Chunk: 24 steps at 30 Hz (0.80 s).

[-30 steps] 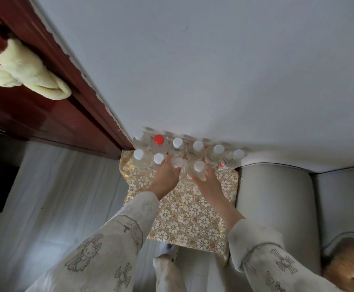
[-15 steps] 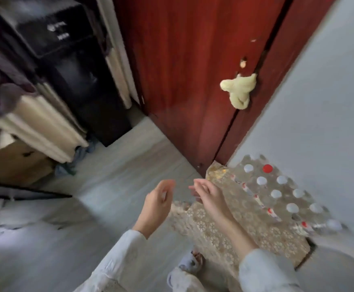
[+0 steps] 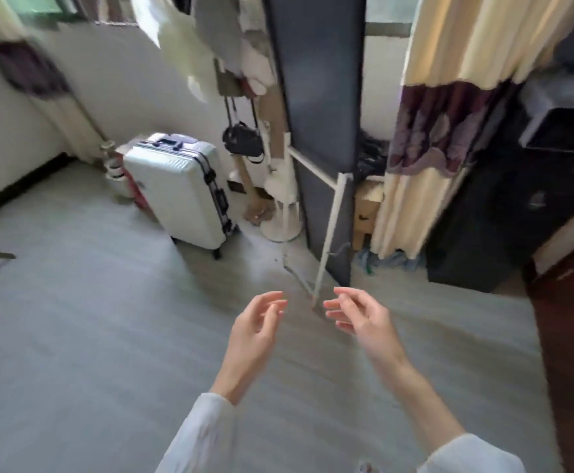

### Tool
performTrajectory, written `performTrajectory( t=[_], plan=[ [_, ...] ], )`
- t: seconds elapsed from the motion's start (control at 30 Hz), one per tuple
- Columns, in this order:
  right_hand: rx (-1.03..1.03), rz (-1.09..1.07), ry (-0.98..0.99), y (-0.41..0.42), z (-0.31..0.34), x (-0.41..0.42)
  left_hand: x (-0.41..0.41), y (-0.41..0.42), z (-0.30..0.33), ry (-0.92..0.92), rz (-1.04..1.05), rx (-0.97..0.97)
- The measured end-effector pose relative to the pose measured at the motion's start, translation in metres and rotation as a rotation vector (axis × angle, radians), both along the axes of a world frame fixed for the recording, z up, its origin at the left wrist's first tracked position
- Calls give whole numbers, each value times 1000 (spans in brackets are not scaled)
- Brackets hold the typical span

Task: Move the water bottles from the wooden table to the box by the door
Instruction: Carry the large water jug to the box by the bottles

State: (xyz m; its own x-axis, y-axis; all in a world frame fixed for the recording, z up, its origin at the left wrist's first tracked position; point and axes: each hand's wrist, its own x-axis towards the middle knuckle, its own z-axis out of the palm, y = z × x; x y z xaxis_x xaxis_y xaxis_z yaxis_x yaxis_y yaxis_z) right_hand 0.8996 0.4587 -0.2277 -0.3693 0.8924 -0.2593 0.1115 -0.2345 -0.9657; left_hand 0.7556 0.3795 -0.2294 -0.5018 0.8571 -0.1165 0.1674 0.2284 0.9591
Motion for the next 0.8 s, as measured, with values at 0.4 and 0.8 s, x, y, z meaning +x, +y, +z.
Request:
performTrajectory(
  t=[0.4,0.8],
  plan=[
    [83,698,21,-32,25,-321,-240,-113,14,-122,680,77],
    [131,1042,51,-41,42,-652,-516,-143,24,-110,1027,137]
  ],
)
